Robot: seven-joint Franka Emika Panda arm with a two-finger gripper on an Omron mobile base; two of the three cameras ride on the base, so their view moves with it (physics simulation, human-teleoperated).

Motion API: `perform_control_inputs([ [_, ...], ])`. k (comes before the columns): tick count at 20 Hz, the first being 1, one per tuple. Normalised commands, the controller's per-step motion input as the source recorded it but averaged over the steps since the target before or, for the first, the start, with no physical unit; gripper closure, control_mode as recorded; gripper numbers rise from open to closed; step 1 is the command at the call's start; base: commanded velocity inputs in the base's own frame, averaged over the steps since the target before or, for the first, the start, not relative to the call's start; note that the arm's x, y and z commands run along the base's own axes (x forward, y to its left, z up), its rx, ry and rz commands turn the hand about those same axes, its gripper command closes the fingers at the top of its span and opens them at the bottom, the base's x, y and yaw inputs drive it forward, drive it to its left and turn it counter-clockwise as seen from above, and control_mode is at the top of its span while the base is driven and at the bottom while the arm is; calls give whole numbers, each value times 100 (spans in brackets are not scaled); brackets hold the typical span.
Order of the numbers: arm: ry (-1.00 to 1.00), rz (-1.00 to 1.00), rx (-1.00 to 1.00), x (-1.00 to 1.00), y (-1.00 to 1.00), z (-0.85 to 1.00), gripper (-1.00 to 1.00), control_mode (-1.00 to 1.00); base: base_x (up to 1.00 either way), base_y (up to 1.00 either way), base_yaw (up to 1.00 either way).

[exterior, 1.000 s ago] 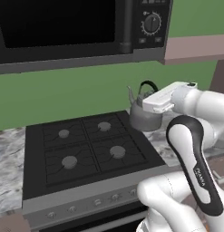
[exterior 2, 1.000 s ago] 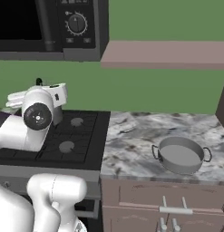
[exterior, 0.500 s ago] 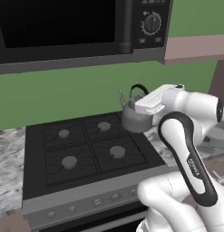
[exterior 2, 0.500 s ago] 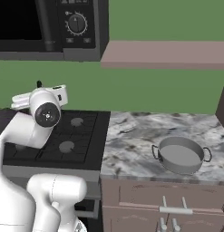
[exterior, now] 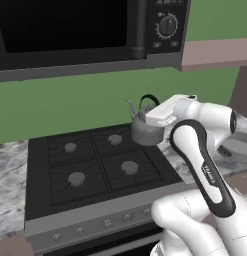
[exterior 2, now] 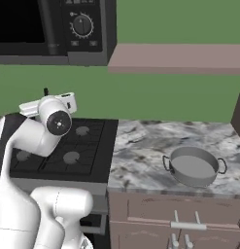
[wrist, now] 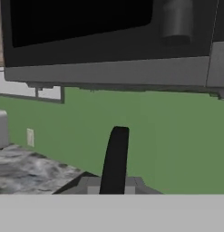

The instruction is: Pick the kettle from the cabinet and place it on a stove burner. Then pick the pot from the counter and place it on another stove burner. Finally, turn both burners on.

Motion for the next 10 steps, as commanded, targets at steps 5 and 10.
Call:
perform_control_inputs([
  [5, 1, 0, 0, 44, 1, -18, 100, -100, 0, 0, 0],
  [10, 0, 0, 0, 42, 1, -23, 100, -100, 0, 0, 0],
])
